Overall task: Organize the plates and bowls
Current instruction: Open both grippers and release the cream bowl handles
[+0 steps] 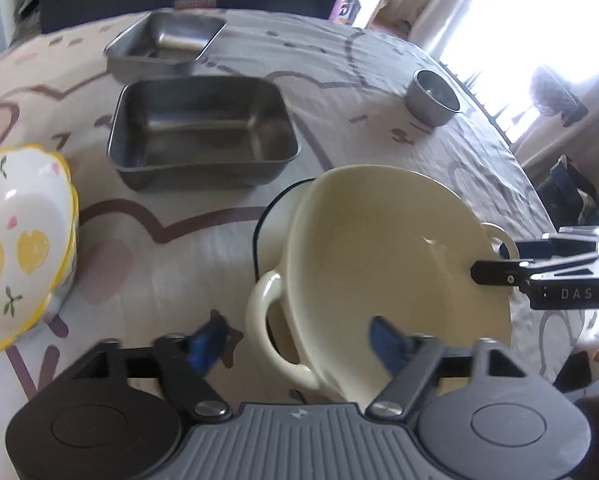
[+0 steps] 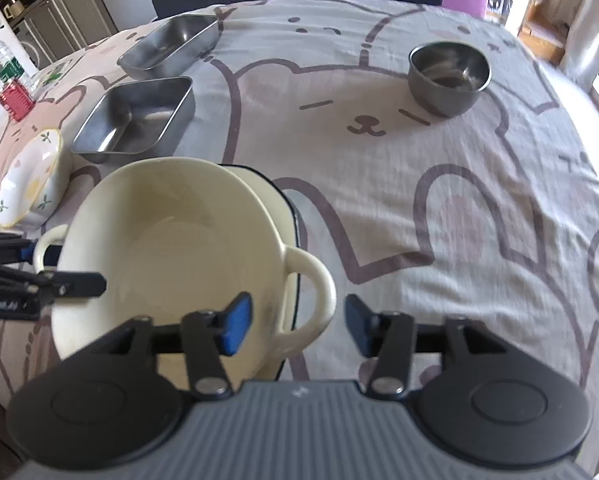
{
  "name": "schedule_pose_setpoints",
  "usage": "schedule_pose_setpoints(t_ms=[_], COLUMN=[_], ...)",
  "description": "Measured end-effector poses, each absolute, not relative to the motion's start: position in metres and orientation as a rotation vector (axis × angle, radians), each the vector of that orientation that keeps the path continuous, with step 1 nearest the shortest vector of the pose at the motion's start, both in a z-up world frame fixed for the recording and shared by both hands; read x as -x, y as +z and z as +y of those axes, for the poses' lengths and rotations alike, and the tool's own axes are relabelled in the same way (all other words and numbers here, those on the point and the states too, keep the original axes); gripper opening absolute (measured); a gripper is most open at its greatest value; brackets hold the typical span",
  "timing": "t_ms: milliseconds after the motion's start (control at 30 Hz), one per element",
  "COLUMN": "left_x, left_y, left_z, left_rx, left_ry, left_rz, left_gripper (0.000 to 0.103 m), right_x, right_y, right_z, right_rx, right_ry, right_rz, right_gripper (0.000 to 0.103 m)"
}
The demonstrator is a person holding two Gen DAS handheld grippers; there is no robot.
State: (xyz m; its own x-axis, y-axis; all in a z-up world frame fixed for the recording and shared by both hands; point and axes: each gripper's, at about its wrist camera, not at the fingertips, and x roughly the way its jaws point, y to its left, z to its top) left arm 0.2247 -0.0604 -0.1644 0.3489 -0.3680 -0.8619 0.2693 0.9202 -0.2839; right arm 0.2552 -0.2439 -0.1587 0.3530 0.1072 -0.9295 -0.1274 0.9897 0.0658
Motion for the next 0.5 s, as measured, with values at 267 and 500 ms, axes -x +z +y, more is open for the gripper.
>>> schedule_pose_setpoints(t_ms=[267,500], left_x=[-0.216,-0.212], left_y=[-0.143,-0.109], left_z=[-0.048,-0.012], left_rx=[0.113,0.122], left_ry=[-0.398,-0.347], left_rz=[1.068,0.94], left_gripper=[0.103,0.103], right_x=[-0.245,-0.243], right_y=[-0.142,-0.113], right_z=[-0.245,-0.231], right_rx=[0.02,-0.011], right_ry=[0.134,0.105], right_rz=[1.11,0.974], right_gripper=[0.103,0.103])
